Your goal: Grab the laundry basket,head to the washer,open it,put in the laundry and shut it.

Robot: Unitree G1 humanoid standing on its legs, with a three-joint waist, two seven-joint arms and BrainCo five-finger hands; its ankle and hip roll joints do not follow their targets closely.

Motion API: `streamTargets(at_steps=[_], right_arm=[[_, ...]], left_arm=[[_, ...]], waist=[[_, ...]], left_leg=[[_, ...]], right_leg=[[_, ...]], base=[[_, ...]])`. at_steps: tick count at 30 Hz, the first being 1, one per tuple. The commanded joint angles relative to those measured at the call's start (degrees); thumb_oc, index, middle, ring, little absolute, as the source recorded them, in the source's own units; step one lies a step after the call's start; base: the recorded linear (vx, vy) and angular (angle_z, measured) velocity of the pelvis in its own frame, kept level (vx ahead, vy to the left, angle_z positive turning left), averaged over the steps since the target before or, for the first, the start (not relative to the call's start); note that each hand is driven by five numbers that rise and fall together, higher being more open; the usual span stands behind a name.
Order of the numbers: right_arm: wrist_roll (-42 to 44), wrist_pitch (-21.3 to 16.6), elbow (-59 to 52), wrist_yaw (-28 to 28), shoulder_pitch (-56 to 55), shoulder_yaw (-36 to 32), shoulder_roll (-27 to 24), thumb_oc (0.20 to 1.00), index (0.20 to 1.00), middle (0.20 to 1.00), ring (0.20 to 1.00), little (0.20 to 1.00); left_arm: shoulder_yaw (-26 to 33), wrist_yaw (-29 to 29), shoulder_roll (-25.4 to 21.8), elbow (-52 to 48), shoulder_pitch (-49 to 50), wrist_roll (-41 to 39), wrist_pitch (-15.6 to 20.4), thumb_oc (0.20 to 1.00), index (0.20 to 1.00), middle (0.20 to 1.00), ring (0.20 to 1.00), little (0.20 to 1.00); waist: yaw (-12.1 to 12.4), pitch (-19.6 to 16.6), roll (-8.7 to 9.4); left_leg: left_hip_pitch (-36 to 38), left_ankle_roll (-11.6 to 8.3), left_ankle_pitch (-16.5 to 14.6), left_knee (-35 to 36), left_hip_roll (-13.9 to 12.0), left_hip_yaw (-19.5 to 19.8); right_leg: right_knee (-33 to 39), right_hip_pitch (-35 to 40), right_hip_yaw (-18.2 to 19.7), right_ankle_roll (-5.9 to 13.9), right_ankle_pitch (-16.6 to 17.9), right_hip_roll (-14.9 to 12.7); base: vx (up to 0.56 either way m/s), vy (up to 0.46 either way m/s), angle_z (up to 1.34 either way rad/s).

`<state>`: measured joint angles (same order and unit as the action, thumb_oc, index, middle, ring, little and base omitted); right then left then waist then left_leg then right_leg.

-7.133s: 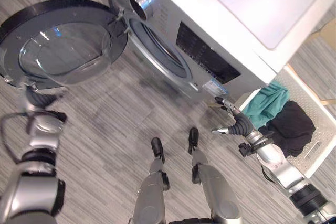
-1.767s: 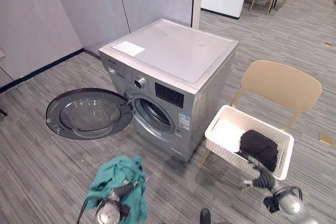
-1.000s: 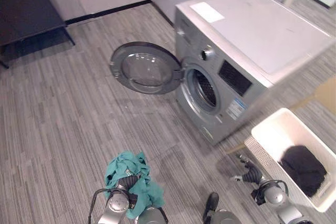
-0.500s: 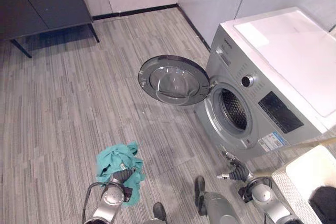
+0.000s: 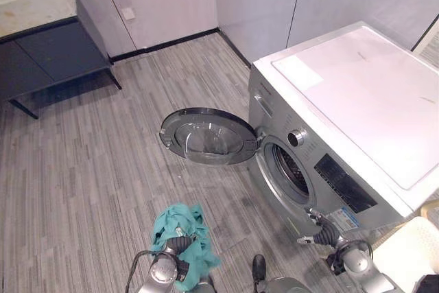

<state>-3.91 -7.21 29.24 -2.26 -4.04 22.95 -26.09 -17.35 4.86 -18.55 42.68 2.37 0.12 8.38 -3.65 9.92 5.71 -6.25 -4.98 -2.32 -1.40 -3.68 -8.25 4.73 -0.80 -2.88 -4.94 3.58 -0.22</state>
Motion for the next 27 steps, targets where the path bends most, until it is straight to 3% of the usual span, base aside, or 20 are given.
streamTargets(at_steps=[1,4,7,9,12,13,16,17,20,23,25,27], right_arm=[[1.3,-2.0,-1.6,-0.7,0.7,-1.1,-0.2,1.000,1.000,1.000,1.000,1.000],[0.7,-1.9,0.6,-1.2,2.6,-0.2,-0.4,1.000,1.000,1.000,1.000,1.000],[0.3,-1.8,1.6,-0.9,3.1,0.0,0.0,1.000,1.000,1.000,1.000,1.000],[0.9,-1.2,3.4,-1.2,4.2,-0.1,1.4,1.000,1.000,1.000,1.000,1.000],[1.2,-1.0,3.9,-1.2,5.5,-0.1,2.1,1.000,1.000,1.000,1.000,1.000],[1.3,-1.0,4.4,-1.4,6.8,0.3,2.5,1.000,1.000,1.000,1.000,1.000],[1.1,-1.0,3.9,-0.7,8.0,0.8,4.0,1.000,1.000,1.000,1.000,1.000],[1.3,-1.1,4.0,-0.5,7.5,0.5,4.9,1.000,1.000,1.000,1.000,1.000],[1.1,-1.1,4.5,-0.4,6.3,0.4,5.4,1.000,1.000,1.000,1.000,1.000],[1.1,-1.0,4.3,-0.3,6.1,0.4,5.4,1.000,1.000,1.000,1.000,1.000],[1.5,-0.9,3.7,0.2,5.3,0.0,4.7,1.000,1.000,1.000,1.000,1.000],[1.7,-0.9,3.5,0.5,5.2,0.0,4.2,1.000,1.000,1.000,1.000,1.000]], left_arm=[[0.1,1.2,-1.3,-2.0,-1.5,-0.9,2.3,0.200,0.200,0.200,0.200,0.200],[0.1,2.1,-1.4,-1.9,-1.8,-2.5,2.4,0.200,0.200,0.200,0.200,0.200],[0.1,1.8,-1.2,-0.9,-2.0,-2.8,2.4,0.200,0.200,0.200,0.200,0.200],[-1.0,1.7,-1.1,0.4,-4.3,-2.6,2.1,0.200,0.200,0.200,0.200,0.200],[-1.6,2.1,-1.8,0.8,-5.7,-2.4,2.2,0.200,0.200,0.200,0.200,0.200],[-1.6,2.6,-2.3,0.5,-6.5,-2.6,2.5,0.200,0.200,0.200,0.200,0.200],[-1.6,2.7,-3.1,-0.1,-7.7,-2.7,2.5,0.200,0.200,0.200,0.200,0.200],[-1.5,2.4,-3.4,-0.1,-7.6,-2.6,2.4,0.200,0.200,0.200,0.200,0.200],[-1.9,1.5,-3.1,-1.1,-7.4,-2.9,2.5,0.200,0.200,0.200,0.200,0.200],[-2.4,0.7,-2.5,-0.9,-7.9,-3.0,2.3,0.200,0.200,0.200,0.200,0.200],[-3.6,-1.5,-1.1,0.2,-8.9,-4.3,2.4,0.200,0.200,0.200,0.200,0.200],[-4.6,-2.2,-1.0,0.5,-9.7,-3.7,2.6,0.200,0.200,0.200,0.200,0.200]], waist=[[1.2,1.1,0.11],[3.0,1.6,-0.15],[3.1,0.9,-1.12],[2.2,0.4,-0.45],[1.7,-0.1,-0.24],[1.8,-0.2,-0.41],[1.6,-0.8,-1.13],[1.2,-1.4,-1.52],[0.9,-1.6,-2.12],[0.1,-1.5,-2.31],[-2.1,-1.2,-2.85],[-2.6,-1.2,-3.21]], left_leg=[[-4.1,1.40,2.9,-3.4,0.3,3.6],[-8.4,0.66,6.0,0.2,1.2,16.0],[-6.6,1.24,6.3,0.5,0.5,15.7],[-6.3,2.41,4.0,-3.6,1.8,11.4],[-5.9,3.14,2.4,-5.1,1.9,8.0],[-5.0,3.51,1.2,-5.3,1.3,5.1],[-1.2,3.91,-0.3,-3.3,0.0,-1.6],[0.8,4.03,-0.8,-1.8,-0.4,-4.7],[5.5,4.07,-3.0,-0.2,-0.5,-10.8],[6.7,4.45,-3.5,-0.1,-0.3,-12.6],[7.4,4.53,-4.0,-0.1,0.2,-14.3],[7.6,4.38,-4.1,0.0,0.2,-15.1]], right_leg=[[-5.6,1.5,-0.4,8.00,-10.0,-0.6],[-8.8,2.4,6.7,7.90,-12.1,0.9],[-11.0,3.2,9.5,8.53,-14.0,0.8],[-14.1,2.8,11.2,9.82,-14.2,-2.4],[-15.9,1.1,12.0,10.85,-12.9,-3.3],[-17.2,-0.4,10.7,11.38,-12.0,-4.4],[-19.2,-4.1,1.1,11.94,-9.7,-7.9],[-18.9,-5.1,-4.8,11.64,-9.4,-8.8],[-19.0,-4.5,-15.8,11.68,-9.8,-11.9],[-19.9,-5.6,-15.6,12.18,-9.4,-11.9],[-17.9,-6.1,-10.5,12.44,-9.4,-9.9],[-16.5,-5.8,-9.6,12.29,-9.5,-9.2]], base=[[0.28,0.082,-0.70],[0.31,0.139,-0.86],[0.31,0.229,-1.28],[0.40,0.370,-1.16],[0.18,0.188,-0.95],[0.08,0.150,-1.02],[0.13,0.193,-1.47],[0.15,0.175,-2.27],[0.13,0.088,-1.47],[0.07,-0.010,-0.95],[0.04,-0.050,-0.29],[0.00,-0.052,-0.15]])
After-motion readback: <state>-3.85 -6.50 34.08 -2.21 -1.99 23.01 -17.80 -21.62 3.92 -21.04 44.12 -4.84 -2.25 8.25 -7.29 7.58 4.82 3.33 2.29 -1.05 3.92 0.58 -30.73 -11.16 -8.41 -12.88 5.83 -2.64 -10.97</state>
